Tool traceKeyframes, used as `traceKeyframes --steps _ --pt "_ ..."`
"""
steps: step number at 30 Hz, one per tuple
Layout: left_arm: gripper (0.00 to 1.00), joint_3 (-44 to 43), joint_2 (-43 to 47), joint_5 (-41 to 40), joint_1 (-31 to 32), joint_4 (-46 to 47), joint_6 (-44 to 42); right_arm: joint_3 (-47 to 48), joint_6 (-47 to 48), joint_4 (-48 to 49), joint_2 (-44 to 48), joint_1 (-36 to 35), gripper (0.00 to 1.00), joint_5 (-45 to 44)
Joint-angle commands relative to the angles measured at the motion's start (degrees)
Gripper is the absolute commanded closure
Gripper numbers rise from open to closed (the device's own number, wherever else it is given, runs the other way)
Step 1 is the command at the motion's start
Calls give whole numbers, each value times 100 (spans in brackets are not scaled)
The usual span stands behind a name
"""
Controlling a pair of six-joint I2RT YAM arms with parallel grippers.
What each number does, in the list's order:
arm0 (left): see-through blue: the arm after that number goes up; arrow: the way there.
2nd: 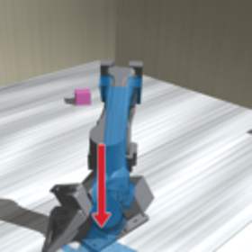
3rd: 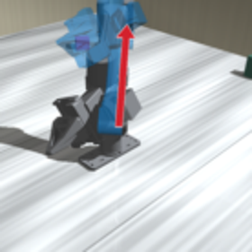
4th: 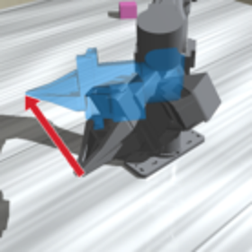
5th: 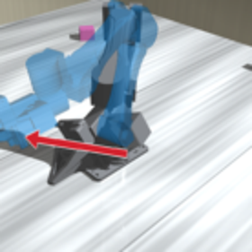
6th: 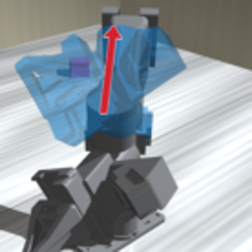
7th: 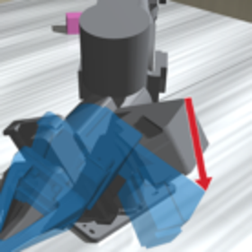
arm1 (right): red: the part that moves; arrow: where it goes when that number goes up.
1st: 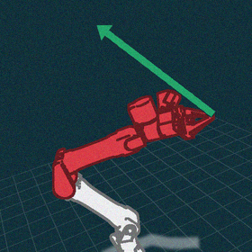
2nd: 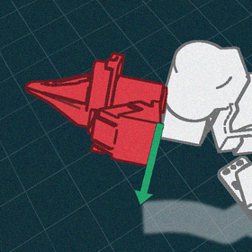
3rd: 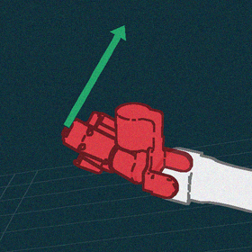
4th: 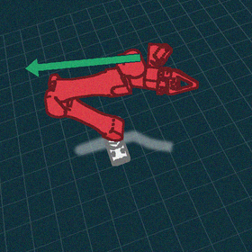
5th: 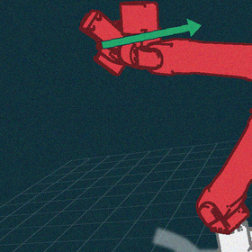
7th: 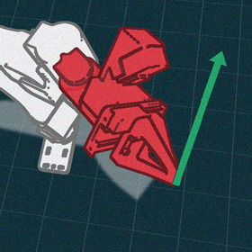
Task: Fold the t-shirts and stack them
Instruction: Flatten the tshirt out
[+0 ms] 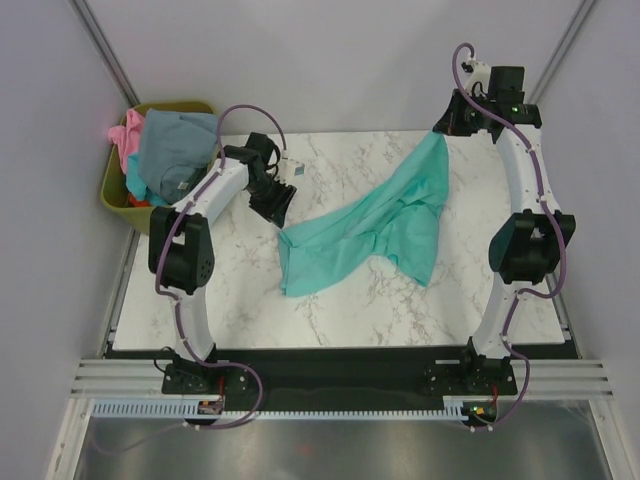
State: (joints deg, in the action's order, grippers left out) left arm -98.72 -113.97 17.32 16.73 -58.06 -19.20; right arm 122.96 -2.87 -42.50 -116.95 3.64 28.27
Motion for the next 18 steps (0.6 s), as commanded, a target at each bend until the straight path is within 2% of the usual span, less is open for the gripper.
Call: traceKeyframes --steps 1,6,13,18 --pt "50 -86 33 -826 -3 242 -523 202 -3 110 5 -39 100 47" --pt "50 -166 59 -967 137 164 -690 185 24 119 -30 -39 100 56" --pt "50 247 86 -1284 664 76 -1033 194 41 110 -109 -39 100 29" --pt "49 230 -98 -1354 893 50 -963 211 33 119 -153 -48 100 38"
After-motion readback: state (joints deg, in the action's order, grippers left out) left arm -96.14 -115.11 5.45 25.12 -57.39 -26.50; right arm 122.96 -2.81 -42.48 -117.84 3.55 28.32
